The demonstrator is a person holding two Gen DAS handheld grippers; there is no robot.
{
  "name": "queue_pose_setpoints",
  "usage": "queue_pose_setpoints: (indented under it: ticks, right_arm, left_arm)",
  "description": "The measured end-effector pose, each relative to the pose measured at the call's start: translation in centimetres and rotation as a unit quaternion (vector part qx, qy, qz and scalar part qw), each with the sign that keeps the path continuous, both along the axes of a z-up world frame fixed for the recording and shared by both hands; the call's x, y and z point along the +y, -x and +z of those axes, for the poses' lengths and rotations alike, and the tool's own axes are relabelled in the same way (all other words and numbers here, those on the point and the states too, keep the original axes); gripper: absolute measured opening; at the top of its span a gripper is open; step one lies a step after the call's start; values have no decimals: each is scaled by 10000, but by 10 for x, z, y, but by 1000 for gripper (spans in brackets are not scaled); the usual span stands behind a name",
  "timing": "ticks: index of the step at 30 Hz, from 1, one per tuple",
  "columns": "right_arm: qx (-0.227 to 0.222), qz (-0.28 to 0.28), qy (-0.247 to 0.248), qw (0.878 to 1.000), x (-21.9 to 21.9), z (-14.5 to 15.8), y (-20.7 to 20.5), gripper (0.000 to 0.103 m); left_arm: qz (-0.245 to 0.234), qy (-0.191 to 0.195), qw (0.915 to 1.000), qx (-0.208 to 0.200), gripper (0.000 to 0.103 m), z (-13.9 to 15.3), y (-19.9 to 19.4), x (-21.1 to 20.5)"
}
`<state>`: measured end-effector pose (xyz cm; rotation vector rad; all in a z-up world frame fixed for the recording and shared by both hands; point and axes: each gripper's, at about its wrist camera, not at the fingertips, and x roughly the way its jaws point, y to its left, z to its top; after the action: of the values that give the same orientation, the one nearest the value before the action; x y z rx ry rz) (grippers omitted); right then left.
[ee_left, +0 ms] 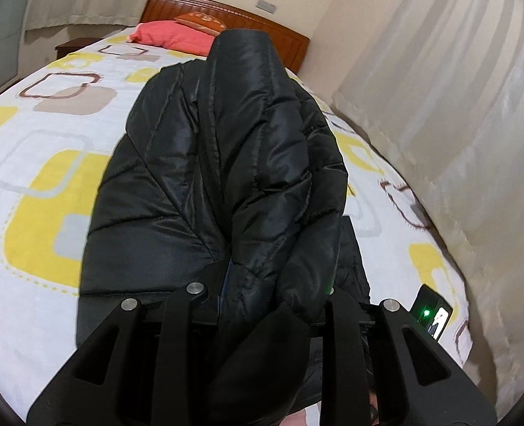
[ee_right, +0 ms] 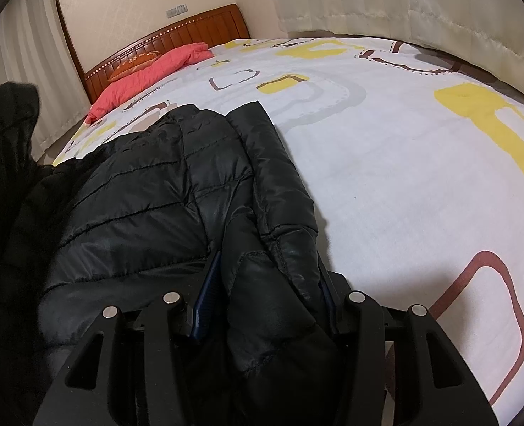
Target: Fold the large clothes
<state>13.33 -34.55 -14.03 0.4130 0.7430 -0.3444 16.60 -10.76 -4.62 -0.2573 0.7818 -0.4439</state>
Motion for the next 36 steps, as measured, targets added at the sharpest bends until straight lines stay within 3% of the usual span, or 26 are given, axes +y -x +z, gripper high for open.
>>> queue_pose_setpoints:
  ticks: [16, 24, 36]
  right_arm:
    - [31, 178, -95, 9998, -4, -1, 1, 48]
    - [33, 172, -95, 9998, -5, -2, 1, 48]
    - [48, 155, -37, 9999, -4, -1, 2, 48]
  left_arm:
    - [-740, -562, 9957, 31, 24, -39, -12, -77]
    - [-894, -484, 9948, -80, 24, -54, -25, -76]
    - [-944, -468, 9943, -150, 24, -54, -12, -76]
